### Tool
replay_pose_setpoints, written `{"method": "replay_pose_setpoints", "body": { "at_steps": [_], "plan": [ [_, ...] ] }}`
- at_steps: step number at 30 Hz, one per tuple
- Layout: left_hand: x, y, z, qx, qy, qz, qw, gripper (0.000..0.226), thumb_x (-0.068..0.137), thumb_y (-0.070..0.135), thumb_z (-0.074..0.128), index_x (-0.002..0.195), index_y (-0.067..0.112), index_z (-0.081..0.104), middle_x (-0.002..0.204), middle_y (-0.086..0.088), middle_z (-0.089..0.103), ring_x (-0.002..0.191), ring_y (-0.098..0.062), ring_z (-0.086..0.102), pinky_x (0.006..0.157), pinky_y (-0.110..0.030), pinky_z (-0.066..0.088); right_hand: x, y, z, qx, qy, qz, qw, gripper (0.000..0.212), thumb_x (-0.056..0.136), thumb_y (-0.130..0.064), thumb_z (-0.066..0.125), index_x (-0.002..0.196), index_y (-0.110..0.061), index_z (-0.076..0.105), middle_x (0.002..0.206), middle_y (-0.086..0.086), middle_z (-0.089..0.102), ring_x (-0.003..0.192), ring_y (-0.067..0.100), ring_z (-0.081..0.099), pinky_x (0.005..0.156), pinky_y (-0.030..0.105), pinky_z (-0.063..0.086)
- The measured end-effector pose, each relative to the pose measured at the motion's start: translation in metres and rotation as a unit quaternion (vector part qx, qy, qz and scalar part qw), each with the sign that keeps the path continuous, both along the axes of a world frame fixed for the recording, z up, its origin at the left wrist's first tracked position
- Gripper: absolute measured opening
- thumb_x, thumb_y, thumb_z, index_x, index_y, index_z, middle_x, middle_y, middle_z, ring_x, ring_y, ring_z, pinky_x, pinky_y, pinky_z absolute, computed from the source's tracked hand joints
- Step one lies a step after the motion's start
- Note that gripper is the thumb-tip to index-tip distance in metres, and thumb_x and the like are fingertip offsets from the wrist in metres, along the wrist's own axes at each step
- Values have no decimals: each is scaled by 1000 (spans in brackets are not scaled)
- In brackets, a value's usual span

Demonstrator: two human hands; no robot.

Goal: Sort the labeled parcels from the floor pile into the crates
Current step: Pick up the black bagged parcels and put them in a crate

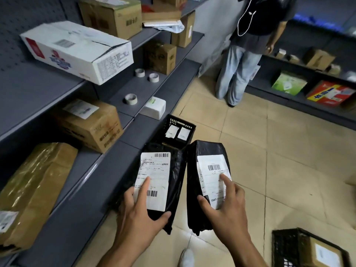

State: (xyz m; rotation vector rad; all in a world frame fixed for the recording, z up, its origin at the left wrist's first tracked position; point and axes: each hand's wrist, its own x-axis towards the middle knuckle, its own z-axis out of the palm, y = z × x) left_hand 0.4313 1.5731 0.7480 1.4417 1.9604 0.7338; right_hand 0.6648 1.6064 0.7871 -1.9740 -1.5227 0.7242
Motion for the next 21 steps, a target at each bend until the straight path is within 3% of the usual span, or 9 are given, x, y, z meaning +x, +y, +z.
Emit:
{"method": "replay_pose_setpoints", "body": {
  "at_steps": [4, 10, 16, 21],
  "plan": [
    [40, 61, 2, -26, 5, 36, 999, 115, 54, 81, 60, 151, 57, 3, 134, 14, 29, 124, -19, 47, 104, -44, 45, 41, 74, -3, -10, 10, 48, 999, 93, 59, -79, 59, 143, -51, 30, 134, -11, 32, 129, 17, 43, 105, 48, 46],
    [54, 113, 0, -24, -49, 107, 993, 107, 72, 56, 80, 154, 53, 11, 131, 18, 29, 128, -10, 43, 98, -30, 41, 54, 170, -12, -12, 40, 110, 993, 90, 64, -67, 72, 143, -49, 33, 130, -13, 33, 125, 15, 46, 100, 42, 46],
    [29, 189, -17, -35, -73, 193, 978, 107, 73, 55, 82, 150, 60, 8, 125, 15, 30, 123, -16, 47, 99, -43, 48, 56, 266, -19, -2, 28, 99, 995, 88, 73, -50, 81, 146, -44, 34, 133, -9, 34, 128, 15, 43, 96, 38, 44],
    [15, 268, -23, -21, -54, 191, 980, 111, 71, 58, 81, 152, 56, 5, 123, 15, 26, 116, -14, 47, 90, -32, 46, 61, 332, -19, 12, -3, 106, 994, 87, 74, -41, 83, 146, -43, 35, 137, -7, 32, 130, 19, 42, 100, 46, 47]
  ]
}}
